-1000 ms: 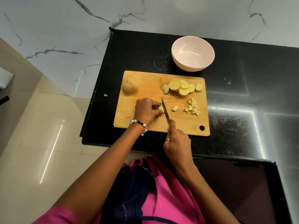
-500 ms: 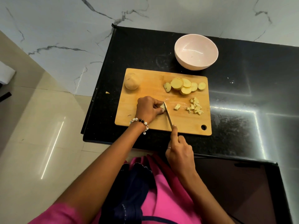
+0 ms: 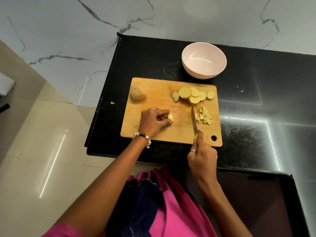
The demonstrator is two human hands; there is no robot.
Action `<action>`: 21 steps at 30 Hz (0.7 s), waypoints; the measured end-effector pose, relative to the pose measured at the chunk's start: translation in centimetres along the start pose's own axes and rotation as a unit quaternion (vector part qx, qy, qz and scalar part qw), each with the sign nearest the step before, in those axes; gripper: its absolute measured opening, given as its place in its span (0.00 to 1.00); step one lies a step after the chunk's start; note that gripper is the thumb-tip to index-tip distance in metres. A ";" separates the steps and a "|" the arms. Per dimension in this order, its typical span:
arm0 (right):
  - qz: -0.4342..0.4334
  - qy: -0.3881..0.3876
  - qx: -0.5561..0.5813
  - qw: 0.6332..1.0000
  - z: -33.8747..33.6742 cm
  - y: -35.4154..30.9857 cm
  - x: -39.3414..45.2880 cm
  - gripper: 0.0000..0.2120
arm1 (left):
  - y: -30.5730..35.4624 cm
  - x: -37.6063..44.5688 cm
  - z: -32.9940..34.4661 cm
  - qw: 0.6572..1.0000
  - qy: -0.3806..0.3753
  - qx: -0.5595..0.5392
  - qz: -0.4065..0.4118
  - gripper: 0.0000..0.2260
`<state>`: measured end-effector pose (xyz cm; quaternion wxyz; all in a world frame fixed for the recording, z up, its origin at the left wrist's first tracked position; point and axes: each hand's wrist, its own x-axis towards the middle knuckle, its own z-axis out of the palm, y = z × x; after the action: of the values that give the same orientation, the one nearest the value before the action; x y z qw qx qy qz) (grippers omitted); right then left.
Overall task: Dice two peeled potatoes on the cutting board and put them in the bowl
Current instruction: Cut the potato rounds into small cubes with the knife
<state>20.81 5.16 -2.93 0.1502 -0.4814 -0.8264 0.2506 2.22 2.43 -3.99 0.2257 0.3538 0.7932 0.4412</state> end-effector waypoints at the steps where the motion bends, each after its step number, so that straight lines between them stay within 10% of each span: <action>1: 0.002 -0.005 0.013 1.000 0.0 -0.3 0.0 0.21 | -0.1 -0.1 0.1 1.000 0.005 0.002 0.004 0.19; 21: -0.055 -0.123 -0.084 0.987 1.6 -3.3 -0.4 0.29 | 0.0 0.0 1.2 0.998 0.060 0.010 -0.032 0.14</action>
<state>17.82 3.04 -2.39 0.0198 -0.4118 -0.8817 0.2294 2.98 3.10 -4.56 0.1886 0.3031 0.8207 0.4461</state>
